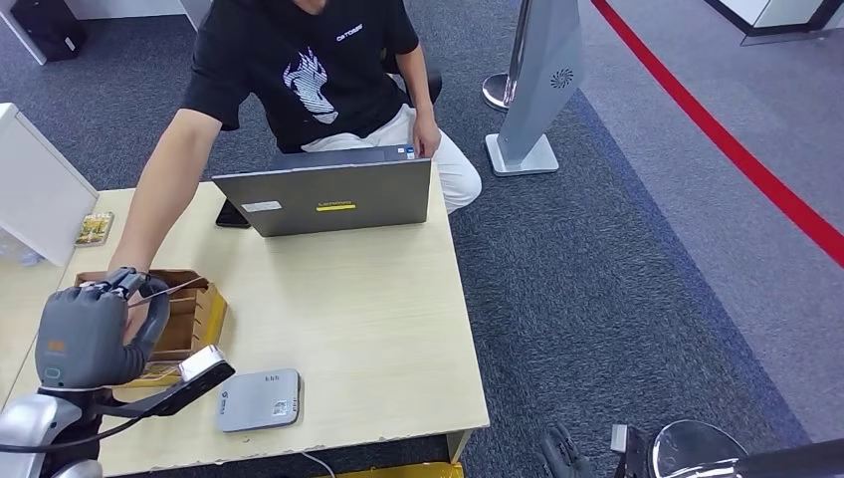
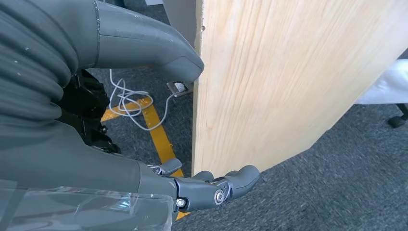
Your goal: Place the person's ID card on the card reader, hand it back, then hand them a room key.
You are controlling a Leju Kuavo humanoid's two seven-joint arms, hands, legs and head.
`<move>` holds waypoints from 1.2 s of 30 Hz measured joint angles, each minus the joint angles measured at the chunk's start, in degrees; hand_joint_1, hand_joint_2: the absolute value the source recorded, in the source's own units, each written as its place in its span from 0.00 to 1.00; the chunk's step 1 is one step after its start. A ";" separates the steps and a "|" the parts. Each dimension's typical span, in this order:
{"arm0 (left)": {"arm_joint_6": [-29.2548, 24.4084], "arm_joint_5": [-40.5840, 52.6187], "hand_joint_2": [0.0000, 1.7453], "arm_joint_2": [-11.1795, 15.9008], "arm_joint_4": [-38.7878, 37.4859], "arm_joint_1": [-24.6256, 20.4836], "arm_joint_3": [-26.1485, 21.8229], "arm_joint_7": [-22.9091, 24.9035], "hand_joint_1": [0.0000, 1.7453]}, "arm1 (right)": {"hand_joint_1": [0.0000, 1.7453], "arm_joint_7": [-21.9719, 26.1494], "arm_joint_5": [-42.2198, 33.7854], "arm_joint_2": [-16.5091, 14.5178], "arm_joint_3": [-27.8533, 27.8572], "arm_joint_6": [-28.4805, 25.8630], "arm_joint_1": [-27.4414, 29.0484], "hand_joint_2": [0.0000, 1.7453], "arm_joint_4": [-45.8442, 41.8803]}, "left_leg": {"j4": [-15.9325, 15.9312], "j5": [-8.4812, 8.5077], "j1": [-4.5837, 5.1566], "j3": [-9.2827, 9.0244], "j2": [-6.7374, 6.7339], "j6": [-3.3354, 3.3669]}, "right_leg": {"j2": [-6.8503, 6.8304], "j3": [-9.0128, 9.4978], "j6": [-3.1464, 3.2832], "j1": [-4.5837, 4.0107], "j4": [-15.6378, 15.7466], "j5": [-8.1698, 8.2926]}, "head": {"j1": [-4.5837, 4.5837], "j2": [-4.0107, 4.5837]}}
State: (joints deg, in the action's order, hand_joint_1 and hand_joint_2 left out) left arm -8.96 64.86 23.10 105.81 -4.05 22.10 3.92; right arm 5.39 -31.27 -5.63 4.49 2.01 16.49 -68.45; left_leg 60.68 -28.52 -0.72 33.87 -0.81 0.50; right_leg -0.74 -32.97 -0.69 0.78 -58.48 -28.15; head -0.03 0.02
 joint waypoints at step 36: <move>6.27 -7.46 1.00 6.56 3.31 9.31 -4.29 -6.61 0.00 | 0.00 0.07 0.02 0.67 -1.47 0.14 0.64 1.00 -0.73 | -0.02 -0.03 0.00 0.00 -0.21 -0.10 | 0.19 -0.01 0.03 0.00 0.00 -0.02 | -0.03 0.00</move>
State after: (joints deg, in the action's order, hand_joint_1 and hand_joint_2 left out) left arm -2.69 57.40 29.66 109.12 5.26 17.81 -2.68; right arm 5.46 -31.25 -4.96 3.02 2.15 17.12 -69.18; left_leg 60.66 -28.55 -0.72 33.87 -1.02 0.40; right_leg -0.55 -32.98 -0.66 0.78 -58.48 -28.16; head -0.07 0.02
